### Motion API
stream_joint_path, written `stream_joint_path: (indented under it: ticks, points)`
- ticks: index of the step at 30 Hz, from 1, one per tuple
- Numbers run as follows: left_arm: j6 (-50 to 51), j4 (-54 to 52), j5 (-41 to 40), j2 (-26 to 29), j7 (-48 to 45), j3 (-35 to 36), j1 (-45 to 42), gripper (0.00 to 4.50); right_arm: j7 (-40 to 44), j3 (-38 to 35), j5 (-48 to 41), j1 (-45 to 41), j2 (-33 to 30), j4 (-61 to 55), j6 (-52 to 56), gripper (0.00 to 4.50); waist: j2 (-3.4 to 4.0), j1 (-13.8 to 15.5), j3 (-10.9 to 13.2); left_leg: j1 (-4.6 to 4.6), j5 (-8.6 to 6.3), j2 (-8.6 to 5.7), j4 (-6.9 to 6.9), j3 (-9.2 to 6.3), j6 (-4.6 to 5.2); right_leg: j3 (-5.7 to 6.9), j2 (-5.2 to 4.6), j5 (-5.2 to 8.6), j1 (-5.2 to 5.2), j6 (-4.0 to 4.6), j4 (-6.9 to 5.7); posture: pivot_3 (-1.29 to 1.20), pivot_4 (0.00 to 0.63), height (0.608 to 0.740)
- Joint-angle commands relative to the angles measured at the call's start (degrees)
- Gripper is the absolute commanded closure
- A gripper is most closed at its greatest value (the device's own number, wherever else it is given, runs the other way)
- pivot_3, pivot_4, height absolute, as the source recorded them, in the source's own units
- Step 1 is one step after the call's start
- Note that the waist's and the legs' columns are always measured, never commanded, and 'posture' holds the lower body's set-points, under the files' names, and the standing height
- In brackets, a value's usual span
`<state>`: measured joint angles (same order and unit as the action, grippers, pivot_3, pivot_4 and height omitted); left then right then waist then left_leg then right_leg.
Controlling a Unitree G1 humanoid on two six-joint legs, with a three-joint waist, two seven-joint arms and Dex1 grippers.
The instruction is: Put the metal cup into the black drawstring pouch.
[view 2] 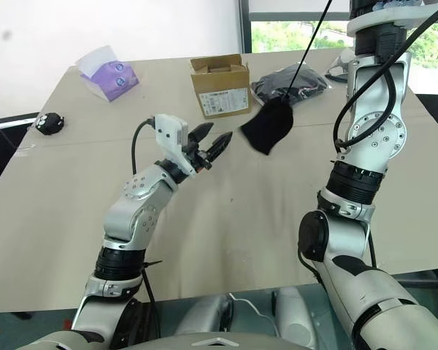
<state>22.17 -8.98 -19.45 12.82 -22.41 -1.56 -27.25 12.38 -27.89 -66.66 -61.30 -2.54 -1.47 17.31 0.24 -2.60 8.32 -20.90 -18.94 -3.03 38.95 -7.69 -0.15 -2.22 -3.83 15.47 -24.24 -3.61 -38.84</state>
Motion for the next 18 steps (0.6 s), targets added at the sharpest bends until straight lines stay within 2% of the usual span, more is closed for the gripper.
stream_joint_path:
  ticks: [1, 12, 15, 18]
  points:
    - [-1.19, -2.51, -1.36, -0.40, -0.08, 2.12, 0.18, 1.79, 1.22, 1.23, -3.96, 0.89, -0.12, -3.28, 1.52, 4.50, 0.00, -0.06, 0.00, 0.00, 0.00, 0.01, -0.01, 0.00, 0.00, -0.01, -0.01, 0.00, 0.00, 0.00, 0.01, 0.00, 0.150, 0.740]
    - [-1.16, -1.64, -1.50, -0.15, 0.13, 4.70, 1.19, 1.79, 4.45, 7.33, -3.02, 5.56, -2.77, -5.42, 6.96, 4.50, 0.01, -0.03, 0.01, -0.01, 0.00, 0.02, 0.00, 0.01, 0.00, -0.01, 0.00, 0.00, -0.01, 0.00, 0.00, 0.00, 0.150, 0.740]
    - [-0.89, -2.02, -1.56, 0.48, -0.25, 5.14, 2.40, 1.73, 5.14, 7.94, -3.00, 6.35, -3.68, -5.61, 7.85, 3.57, 0.01, -0.05, 0.01, -0.01, 0.00, 0.02, 0.00, 0.02, 0.00, -0.02, 0.00, 0.00, -0.01, 0.00, 0.00, 0.00, 0.150, 0.740]
    - [-0.22, -2.93, -2.28, 1.58, -1.01, 5.73, 4.10, 1.73, 5.65, 7.66, -4.49, 6.58, -4.26, -5.58, 8.67, 2.21, 0.01, 0.03, 0.01, -0.01, 0.00, 0.02, 0.00, 0.00, 0.00, 0.00, 0.00, 0.00, -0.02, 0.00, 0.01, 0.00, 0.150, 0.740]
